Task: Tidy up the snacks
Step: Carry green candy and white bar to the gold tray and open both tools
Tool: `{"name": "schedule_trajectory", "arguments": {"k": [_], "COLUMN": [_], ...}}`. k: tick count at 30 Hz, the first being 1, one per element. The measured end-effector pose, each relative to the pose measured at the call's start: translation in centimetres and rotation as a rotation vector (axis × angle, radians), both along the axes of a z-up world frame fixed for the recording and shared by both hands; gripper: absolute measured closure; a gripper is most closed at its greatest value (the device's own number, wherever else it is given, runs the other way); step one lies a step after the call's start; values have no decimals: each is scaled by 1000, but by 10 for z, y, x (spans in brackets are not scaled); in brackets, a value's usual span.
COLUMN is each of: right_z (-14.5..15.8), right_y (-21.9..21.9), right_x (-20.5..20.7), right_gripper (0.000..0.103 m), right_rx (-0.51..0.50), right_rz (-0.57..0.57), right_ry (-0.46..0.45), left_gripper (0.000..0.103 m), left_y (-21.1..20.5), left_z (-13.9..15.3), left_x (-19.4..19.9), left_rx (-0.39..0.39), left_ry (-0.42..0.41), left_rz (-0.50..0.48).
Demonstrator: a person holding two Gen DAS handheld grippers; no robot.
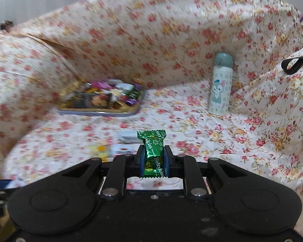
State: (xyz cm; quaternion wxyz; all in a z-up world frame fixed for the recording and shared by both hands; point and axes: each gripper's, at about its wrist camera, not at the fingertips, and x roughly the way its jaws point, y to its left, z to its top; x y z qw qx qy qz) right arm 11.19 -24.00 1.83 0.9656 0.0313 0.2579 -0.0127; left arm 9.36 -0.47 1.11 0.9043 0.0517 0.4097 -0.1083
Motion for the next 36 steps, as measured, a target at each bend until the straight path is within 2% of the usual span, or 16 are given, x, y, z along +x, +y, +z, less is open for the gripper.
{"name": "schedule_trajectory", "arguments": {"k": [6, 10, 13, 18, 20, 27, 36], "right_z": [23, 29, 21, -1, -9, -34, -50], "right_y": [9, 9, 8, 4, 6, 20, 26], "right_x": [-59, -96, -110, -121, -128, -147, -135], "right_gripper": [84, 84, 84, 84, 84, 83, 83], "right_rx": [61, 70, 85, 151, 145, 132, 123], "right_rz": [58, 85, 97, 92, 85, 109, 106], "right_ry": [-50, -44, 16, 177, 214, 286, 352], "left_gripper": [73, 73, 73, 73, 73, 73, 73], "left_y": [12, 18, 19, 20, 22, 23, 14], "left_z": [10, 10, 4, -11, -19, -38, -63], "left_x": [-24, -34, -35, -34, -32, -21, 5], "left_rx": [-32, -68, -71, -77, -88, -83, -37], "left_ry": [3, 29, 59, 124, 163, 223, 277], "left_rz": [18, 24, 30, 39, 42, 71, 84]}}
